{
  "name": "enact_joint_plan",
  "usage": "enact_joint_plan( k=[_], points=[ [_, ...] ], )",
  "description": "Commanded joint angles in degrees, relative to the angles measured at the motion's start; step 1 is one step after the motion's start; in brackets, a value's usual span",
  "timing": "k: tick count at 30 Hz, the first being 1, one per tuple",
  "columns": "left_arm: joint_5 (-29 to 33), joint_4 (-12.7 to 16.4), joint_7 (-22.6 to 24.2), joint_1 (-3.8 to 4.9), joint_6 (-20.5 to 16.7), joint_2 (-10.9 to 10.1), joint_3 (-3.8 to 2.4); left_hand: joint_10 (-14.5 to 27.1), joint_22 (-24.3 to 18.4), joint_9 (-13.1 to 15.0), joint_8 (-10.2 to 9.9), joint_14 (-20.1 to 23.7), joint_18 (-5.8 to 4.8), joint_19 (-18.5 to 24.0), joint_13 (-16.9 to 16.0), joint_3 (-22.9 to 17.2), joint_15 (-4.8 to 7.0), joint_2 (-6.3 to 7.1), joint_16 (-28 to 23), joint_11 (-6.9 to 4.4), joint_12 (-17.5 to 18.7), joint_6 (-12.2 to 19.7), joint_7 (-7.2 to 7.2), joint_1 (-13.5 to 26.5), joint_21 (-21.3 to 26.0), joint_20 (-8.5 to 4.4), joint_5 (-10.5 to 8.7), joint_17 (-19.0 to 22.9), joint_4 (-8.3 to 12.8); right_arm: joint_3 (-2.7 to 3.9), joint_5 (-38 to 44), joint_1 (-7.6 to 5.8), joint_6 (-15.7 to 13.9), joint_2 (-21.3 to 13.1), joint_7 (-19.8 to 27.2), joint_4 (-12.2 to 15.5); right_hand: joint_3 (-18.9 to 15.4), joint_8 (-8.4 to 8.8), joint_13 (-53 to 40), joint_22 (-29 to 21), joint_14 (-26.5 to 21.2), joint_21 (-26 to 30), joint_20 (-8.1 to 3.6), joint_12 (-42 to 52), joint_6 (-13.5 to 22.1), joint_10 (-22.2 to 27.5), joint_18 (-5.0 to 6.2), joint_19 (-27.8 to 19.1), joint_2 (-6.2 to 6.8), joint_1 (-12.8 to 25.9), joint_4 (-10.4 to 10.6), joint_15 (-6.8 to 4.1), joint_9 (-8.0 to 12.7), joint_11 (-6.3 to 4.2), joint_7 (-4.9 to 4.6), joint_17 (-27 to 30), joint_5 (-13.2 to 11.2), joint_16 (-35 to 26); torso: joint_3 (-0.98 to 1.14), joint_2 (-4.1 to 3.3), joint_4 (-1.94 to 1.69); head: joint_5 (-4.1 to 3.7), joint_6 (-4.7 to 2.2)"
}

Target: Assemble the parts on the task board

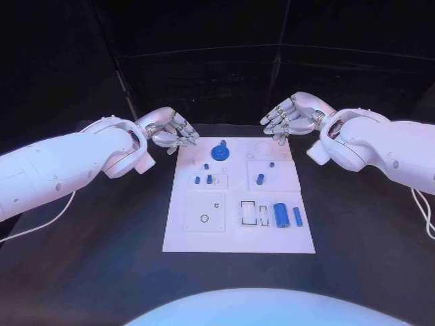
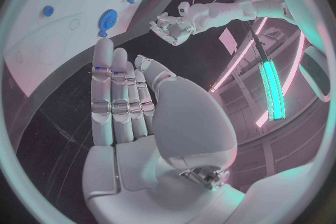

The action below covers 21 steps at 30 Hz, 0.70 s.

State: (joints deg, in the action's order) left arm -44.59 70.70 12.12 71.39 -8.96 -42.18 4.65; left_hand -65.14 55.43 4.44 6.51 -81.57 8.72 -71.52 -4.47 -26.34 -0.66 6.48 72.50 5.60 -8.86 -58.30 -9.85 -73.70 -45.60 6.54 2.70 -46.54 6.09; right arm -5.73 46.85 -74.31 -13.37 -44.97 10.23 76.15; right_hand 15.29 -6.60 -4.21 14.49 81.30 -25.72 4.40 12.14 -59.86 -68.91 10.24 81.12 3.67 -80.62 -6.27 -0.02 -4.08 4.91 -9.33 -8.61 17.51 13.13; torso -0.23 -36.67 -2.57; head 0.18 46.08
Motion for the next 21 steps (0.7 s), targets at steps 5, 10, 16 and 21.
enact_joint_plan(
  k=[5, 10, 16, 21],
  points=[
    [40.4, 4.9, 9.4, 0.15, 0.6, -1.7, 0.31, 0.3, -5.0, 0.0, 0.4, 5.2, 1.74, 4.4, 0.2, 1.0, -0.16, -0.83, -6.5, 0.23, -0.4, -0.4, -0.09, 0.0, 7.5, 0.10, 0.20, 11.6, -0.9, -0.01, 22.4, 0.60, -2.9, -1.1, -8.5, 2.0, 3.4, 1.35, 0.0, 5.2, 1.0, -6.8, -0.19, -1.6, -0.5, 0.2, -0.99, 0.3, 1.18, 1.3, -0.7, 0.10, 0.2, 0.19, -0.25, -0.6, -0.3, -1.7, -0.09, 0.06, -0.08, -0.92, -0.35],
    [45.4, 7.4, 12.0, 0.08, 1.9, -2.6, 0.42, 0.9, -6.1, -0.1, 0.4, 8.7, 1.74, 5.6, 0.3, 2.3, -0.32, -0.98, -11.4, 0.34, -0.6, -0.2, -0.11, 0.0, 9.5, 0.28, 0.20, 19.7, -1.4, -0.01, 30.5, 1.33, -1.6, -1.1, -11.8, 2.4, 4.9, 2.13, 0.1, 24.8, 1.5, -24.5, -0.02, -2.7, -0.2, 1.1, -3.60, 2.7, 2.01, 2.9, -0.3, 0.34, 0.2, 0.50, -0.47, -1.2, -0.8, -2.3, -0.16, -0.07, 0.06, -1.39, -0.67],
    [47.3, 9.7, 13.8, -0.04, 1.8, -3.4, 0.45, 1.3, -7.4, -0.1, 0.4, 10.5, 1.76, 6.5, 0.3, 3.2, -0.46, -1.42, -14.2, 0.47, -1.0, -0.1, -0.22, -0.5, 11.5, 0.44, 0.20, 22.6, -1.6, -0.01, 37.6, 2.58, -0.1, -0.8, -14.6, 2.3, 6.2, 2.76, 0.4, 30.7, 1.9, -30.3, 0.06, -4.2, 0.1, 3.4, -4.22, 1.9, 3.10, 3.8, 0.0, 0.71, 0.2, 1.07, -0.91, -1.8, -1.4, -2.9, -0.09, -0.14, 0.01, -2.04, -1.14],
    [47.8, 10.6, 14.3, -0.10, 1.9, -3.7, 0.46, 1.5, -7.7, -0.2, 0.5, 10.7, 1.76, 6.6, 0.3, 3.3, -0.47, -1.60, -14.7, 0.47, -1.1, -0.1, -0.23, -0.8, 11.9, 0.45, 0.21, 22.9, -1.5, -0.01, 39.8, 3.23, 0.9, -0.3, -15.7, 1.8, 6.6, 3.08, 0.4, 33.6, 2.0, -33.0, 0.20, -4.7, 1.4, 4.4, -4.48, 1.6, 3.77, 3.9, 0.0, 0.84, 0.3, 1.39, -1.20, -2.1, -2.0, -3.2, -0.05, -0.19, 0.04, -2.12, -1.54]
  ],
)
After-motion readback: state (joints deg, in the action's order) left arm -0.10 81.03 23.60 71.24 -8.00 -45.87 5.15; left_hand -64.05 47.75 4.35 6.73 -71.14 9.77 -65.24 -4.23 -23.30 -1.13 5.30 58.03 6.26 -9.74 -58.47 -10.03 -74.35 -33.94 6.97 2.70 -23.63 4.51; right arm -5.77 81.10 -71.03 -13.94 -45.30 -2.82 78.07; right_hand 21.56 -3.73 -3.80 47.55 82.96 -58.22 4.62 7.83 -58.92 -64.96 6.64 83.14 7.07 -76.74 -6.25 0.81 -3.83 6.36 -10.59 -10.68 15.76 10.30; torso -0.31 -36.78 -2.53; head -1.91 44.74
